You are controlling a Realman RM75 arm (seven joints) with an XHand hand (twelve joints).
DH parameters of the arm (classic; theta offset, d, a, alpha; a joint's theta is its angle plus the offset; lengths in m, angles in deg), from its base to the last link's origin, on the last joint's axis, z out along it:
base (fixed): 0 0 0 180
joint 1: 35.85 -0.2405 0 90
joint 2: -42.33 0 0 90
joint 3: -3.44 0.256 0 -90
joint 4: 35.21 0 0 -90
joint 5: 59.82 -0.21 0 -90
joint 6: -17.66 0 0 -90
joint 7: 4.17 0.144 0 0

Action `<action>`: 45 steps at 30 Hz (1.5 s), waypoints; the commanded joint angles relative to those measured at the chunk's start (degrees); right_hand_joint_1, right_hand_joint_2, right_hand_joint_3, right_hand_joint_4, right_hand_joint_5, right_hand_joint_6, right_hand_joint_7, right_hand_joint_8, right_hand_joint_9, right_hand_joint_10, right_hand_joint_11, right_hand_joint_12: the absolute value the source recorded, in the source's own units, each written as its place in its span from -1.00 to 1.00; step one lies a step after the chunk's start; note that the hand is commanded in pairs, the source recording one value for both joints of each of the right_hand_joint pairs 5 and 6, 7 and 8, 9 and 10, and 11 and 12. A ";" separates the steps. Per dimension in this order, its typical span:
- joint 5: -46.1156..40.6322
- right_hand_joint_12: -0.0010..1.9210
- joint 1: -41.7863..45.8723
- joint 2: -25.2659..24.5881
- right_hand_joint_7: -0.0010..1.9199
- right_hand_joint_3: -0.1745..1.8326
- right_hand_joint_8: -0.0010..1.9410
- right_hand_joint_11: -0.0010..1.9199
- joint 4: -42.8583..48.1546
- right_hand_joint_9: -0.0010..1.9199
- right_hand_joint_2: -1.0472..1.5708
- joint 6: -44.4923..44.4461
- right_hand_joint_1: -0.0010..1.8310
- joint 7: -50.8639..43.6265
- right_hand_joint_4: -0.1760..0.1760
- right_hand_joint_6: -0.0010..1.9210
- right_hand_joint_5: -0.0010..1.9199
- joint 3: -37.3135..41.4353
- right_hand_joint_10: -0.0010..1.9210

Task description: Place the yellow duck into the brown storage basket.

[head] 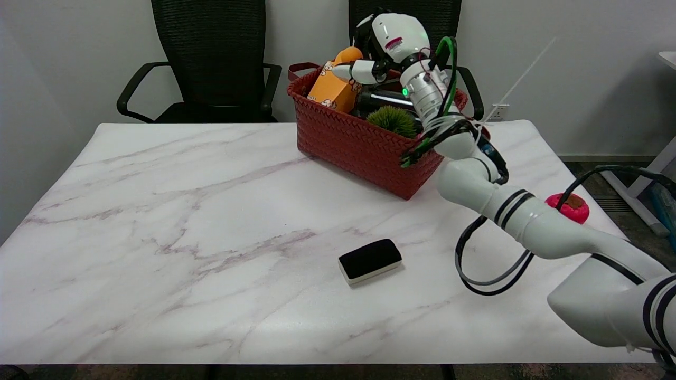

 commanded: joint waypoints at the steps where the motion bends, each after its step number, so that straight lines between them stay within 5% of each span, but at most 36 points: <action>1: 4.75 1.00 -9.22 -2.93 0.54 -0.93 0.52 1.00 -14.18 0.64 0.56 6.60 -0.15 2.39 0.00 0.22 0.22 -3.02 0.63; 17: 4.11 1.00 -9.75 -2.77 0.55 -0.95 0.53 1.00 -19.95 0.63 0.57 10.53 -0.15 2.15 0.00 0.21 0.21 -2.51 0.63; 30: 4.11 1.00 -8.23 -1.69 0.55 -1.00 0.53 1.00 -15.73 0.62 0.56 12.36 -0.14 2.39 0.00 0.20 0.20 -2.51 0.62; 32: 4.11 0.99 -7.63 -1.18 0.42 -1.00 0.41 0.99 -13.89 0.48 0.49 13.36 -0.19 2.16 0.00 -0.01 -0.01 -2.35 0.48; 34: 4.11 0.82 -7.10 -0.73 0.15 -1.00 0.14 0.82 -12.01 0.12 0.44 14.72 -0.29 1.80 0.00 -0.33 -0.33 -1.83 0.12; 38: 4.11 0.49 -5.98 0.15 -0.38 -1.00 -0.39 0.49 -8.88 -0.36 0.38 17.38 -0.28 1.71 0.00 -0.60 -0.60 -0.14 -0.36; 43: 4.11 0.00 -4.60 0.78 -0.57 -0.77 -0.58 0.00 -5.46 -0.59 0.32 21.03 -0.31 0.08 0.00 -0.77 -0.77 1.60 -0.59; 45: 4.11 -0.41 -3.73 1.02 -0.65 -0.65 -0.65 -0.41 -4.14 -0.70 0.31 21.96 -0.33 -0.48 0.00 -0.82 -0.82 2.44 -0.70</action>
